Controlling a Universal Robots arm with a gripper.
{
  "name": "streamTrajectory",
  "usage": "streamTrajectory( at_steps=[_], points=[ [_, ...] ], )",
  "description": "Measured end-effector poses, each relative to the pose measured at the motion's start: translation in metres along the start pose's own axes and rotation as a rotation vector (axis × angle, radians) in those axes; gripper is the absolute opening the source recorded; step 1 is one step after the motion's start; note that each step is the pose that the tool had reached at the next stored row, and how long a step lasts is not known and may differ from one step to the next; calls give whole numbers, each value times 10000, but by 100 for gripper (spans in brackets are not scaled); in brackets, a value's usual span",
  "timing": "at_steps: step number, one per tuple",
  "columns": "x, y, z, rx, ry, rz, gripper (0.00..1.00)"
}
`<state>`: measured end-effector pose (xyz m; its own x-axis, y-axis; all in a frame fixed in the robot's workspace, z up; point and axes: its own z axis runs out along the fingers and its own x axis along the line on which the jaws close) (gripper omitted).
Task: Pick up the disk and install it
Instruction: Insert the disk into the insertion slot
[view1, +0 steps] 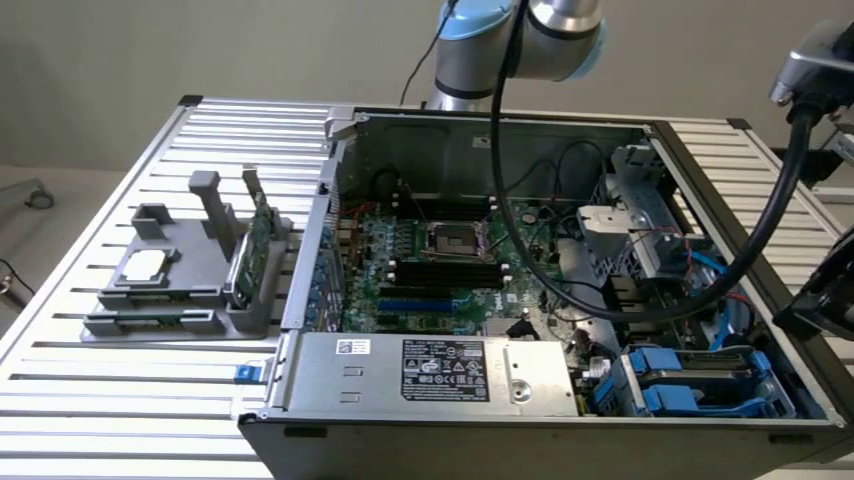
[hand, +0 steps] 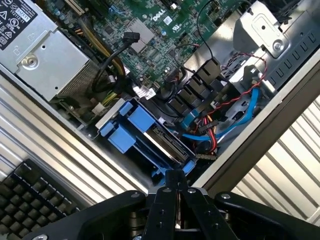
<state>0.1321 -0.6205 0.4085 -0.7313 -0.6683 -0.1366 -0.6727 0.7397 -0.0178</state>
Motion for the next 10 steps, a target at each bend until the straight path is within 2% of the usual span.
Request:
streamTrajectory(
  at_steps=[2, 3, 7, 10],
  points=[
    [15, -17, -1, -5, 28, 119, 11],
    [20, -21, -1, -52, 88, 181, 11],
    [29, -32, -4, -308, 412, 425, 11],
    [29, -32, -4, -453, 607, 668, 11]
  ],
)
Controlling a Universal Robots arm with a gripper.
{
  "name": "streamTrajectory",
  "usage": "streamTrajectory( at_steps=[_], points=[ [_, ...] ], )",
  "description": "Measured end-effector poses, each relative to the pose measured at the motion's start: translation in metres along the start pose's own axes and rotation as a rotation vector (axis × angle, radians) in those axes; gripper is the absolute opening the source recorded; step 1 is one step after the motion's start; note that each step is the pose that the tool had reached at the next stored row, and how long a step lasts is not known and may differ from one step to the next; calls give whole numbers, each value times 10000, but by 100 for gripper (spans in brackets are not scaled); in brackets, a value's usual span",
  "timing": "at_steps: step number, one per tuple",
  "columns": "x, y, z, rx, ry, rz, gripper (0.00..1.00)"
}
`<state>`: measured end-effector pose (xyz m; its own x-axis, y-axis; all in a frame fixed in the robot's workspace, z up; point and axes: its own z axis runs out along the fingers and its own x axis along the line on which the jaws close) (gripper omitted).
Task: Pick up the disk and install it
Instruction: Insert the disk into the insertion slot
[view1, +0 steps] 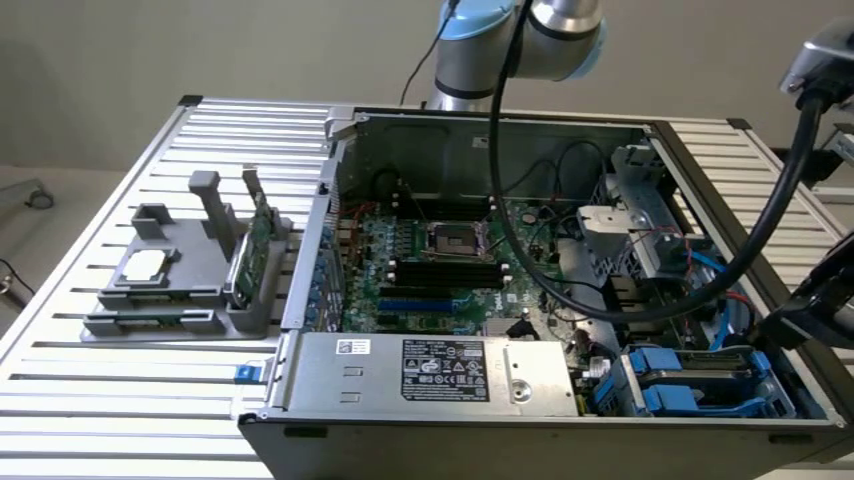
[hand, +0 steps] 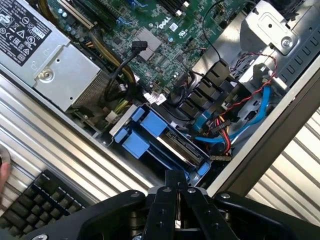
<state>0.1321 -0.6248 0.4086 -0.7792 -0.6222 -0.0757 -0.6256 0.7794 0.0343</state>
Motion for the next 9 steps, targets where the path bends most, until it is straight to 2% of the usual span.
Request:
streamTrajectory(
  at_steps=[6, 9],
  points=[
    [1, -1, -1, -274, 375, 513, 11],
    [1, -2, 0, -388, 527, 786, 11]
  ],
)
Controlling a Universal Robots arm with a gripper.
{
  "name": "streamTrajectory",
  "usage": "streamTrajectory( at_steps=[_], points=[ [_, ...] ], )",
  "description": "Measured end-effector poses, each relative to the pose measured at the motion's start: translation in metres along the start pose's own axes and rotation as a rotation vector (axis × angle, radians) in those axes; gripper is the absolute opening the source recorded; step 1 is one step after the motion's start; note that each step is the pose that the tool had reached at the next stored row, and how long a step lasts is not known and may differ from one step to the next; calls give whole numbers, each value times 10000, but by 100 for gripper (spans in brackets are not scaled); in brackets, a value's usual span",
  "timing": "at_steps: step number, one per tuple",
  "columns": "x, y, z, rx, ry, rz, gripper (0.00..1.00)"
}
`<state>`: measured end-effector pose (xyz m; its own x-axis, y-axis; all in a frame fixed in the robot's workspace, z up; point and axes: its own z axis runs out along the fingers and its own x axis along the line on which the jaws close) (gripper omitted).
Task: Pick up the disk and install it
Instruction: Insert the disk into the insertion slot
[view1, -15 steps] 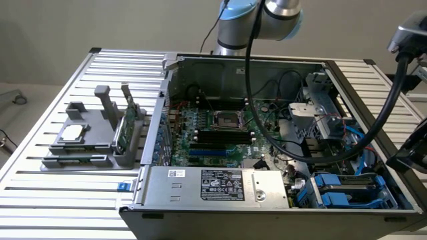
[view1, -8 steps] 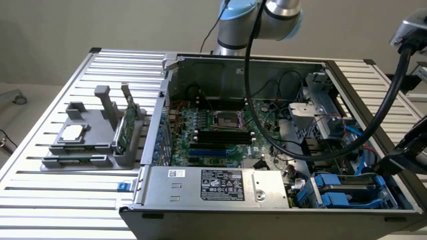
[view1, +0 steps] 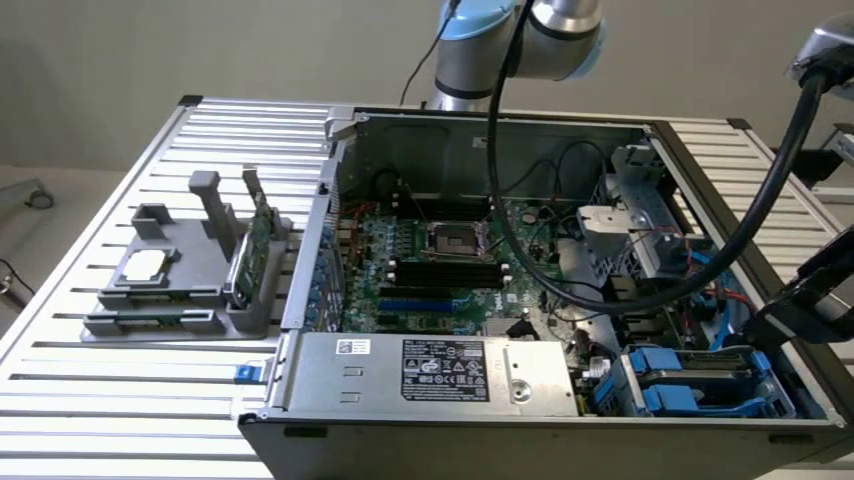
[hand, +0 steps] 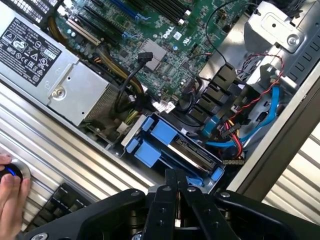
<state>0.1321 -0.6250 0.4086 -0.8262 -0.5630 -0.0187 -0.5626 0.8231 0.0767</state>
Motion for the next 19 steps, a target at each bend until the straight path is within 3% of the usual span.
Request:
streamTrajectory(
  at_steps=[3, 6, 19],
  points=[
    [1, 1, -1, -52, 61, 344, 11],
    [0, 0, 0, -76, 74, 729, 11],
    [0, 0, -1, -116, 18, 2601, 11]
  ],
)
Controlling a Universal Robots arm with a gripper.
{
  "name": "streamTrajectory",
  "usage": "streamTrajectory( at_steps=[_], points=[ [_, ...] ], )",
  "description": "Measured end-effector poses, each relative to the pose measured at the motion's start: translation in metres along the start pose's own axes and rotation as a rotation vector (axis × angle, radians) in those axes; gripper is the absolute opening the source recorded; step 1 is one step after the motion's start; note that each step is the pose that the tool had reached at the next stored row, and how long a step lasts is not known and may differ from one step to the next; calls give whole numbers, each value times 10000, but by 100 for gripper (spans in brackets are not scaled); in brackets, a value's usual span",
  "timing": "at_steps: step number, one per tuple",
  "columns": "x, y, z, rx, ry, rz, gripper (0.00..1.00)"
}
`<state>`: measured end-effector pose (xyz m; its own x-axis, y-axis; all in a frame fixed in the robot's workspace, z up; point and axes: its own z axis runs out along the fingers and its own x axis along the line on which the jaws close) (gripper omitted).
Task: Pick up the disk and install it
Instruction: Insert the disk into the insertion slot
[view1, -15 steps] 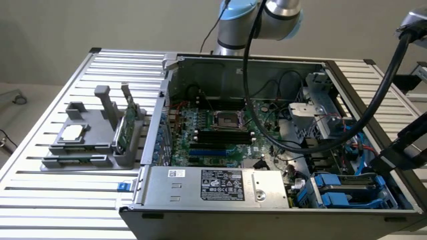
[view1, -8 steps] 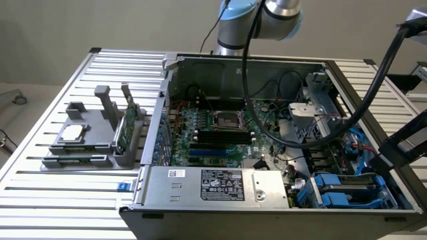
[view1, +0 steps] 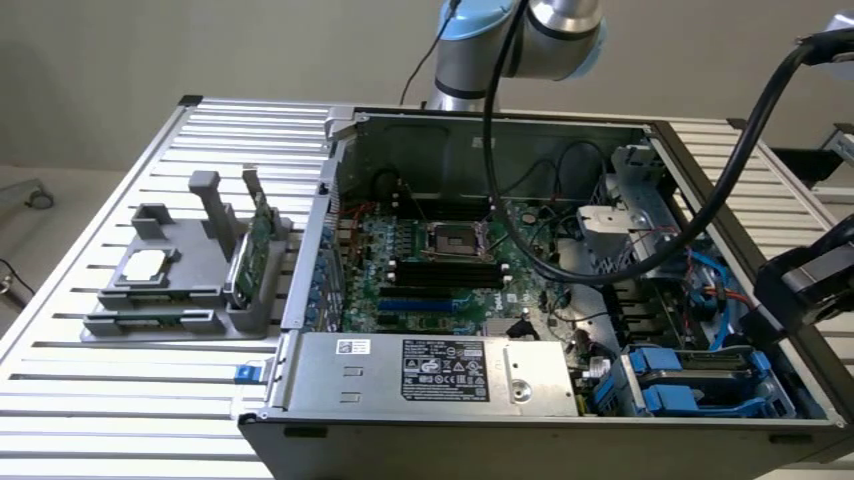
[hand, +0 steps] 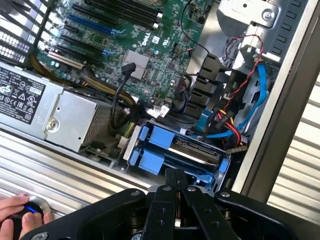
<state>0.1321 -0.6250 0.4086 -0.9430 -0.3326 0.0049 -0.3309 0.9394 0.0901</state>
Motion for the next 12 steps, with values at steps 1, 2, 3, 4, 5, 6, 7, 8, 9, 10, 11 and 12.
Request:
streamTrajectory(
  at_steps=[1, 2, 3, 4, 5, 6, 7, 8, 9, 10, 11, 12],
  points=[
    [0, 0, 0, -2, -10, 151, 11],
    [0, 0, 1, -5, -21, 318, 11],
    [0, 0, 1, -7, -30, 466, 11],
    [0, 0, 0, -9, -41, 619, 11],
    [0, 0, 0, -11, -51, 771, 11],
    [0, 0, 0, -13, -61, 924, 11],
    [0, 0, 0, -15, -72, 1078, 11],
    [0, 0, 0, -17, -84, 1247, 11],
    [0, 0, 0, -19, -95, 1401, 11],
    [0, 0, 0, -20, -106, 1557, 11],
    [0, 0, 0, -22, -118, 1715, 11],
    [0, 0, 0, -23, -129, 1871, 11]
  ],
)
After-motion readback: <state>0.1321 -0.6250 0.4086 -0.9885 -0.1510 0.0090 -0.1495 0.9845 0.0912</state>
